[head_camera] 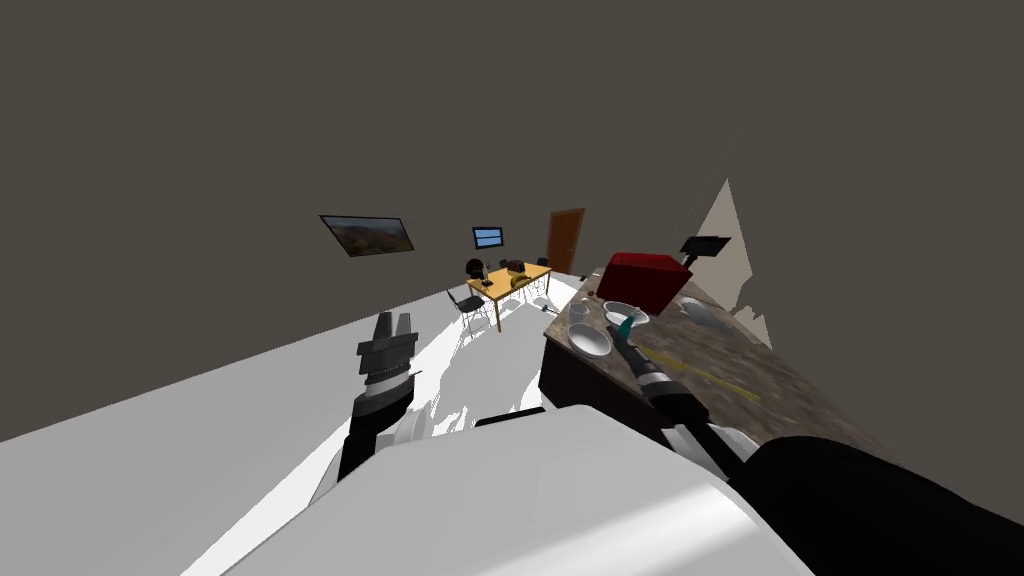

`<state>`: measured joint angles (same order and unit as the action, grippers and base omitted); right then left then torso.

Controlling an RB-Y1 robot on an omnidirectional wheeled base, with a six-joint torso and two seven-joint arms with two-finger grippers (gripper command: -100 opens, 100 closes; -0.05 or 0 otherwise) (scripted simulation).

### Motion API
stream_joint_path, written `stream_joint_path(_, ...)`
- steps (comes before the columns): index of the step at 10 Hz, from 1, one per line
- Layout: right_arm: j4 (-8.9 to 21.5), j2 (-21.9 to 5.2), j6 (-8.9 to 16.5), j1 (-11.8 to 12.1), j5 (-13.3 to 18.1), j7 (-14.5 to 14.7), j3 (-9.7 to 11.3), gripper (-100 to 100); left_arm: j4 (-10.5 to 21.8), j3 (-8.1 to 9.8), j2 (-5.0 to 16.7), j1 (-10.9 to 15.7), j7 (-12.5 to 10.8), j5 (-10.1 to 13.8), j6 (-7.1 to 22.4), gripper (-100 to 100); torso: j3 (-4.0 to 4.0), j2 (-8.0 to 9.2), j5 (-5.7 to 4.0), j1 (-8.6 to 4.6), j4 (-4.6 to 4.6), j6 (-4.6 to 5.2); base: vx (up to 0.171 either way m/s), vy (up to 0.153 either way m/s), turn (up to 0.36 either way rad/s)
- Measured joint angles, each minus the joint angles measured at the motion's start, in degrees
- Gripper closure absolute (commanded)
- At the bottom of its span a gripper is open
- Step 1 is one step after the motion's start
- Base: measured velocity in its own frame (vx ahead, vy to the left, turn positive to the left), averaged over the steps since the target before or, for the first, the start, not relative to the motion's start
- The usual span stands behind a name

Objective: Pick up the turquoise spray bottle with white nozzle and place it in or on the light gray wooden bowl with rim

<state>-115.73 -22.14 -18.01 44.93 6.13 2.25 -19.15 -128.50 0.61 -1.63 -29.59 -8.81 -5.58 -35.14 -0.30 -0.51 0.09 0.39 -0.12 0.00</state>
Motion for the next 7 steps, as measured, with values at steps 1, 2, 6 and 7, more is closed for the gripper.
stream_joint_path(1, 1.18, -1.97, 1.98, 0.86, 0.19, 0.41, -1.51, -100, 0.0, 0.0, 0.0, -0.01, 0.0, 0.0, 0.0, 0, -0.08, -0.16, 0.02, 0.04, -0.03, -0.01, 0.231, 0.098, -0.059)
stream_joint_path(2, 1.84, -3.22, 3.45, 2.98, 0.47, 0.81, -2.91, -100, 0.0, 0.0, 0.0, -0.01, 0.0, 0.0, 0.0, 0, -0.17, -0.31, 0.0, -0.05, -0.06, 0.0, 0.229, 0.065, -0.052)
stream_joint_path(6, 4.59, -6.46, 8.4, 8.59, 2.08, 3.14, -6.41, -100, 0.0, 0.01, 0.01, 0.0, 0.0, 0.0, 0.0, 0, -0.04, -0.05, -0.07, -0.33, -0.02, -0.04, 0.156, 0.041, -0.037)
stream_joint_path(7, 4.27, -7.19, 10.05, 9.82, 2.32, 3.36, -7.0, -100, 0.0, 0.01, 0.01, 0.0, 0.0, 0.0, 0.0, 0, 0.03, 0.06, -0.06, -0.29, 0.01, -0.02, 0.161, 0.042, -0.051)
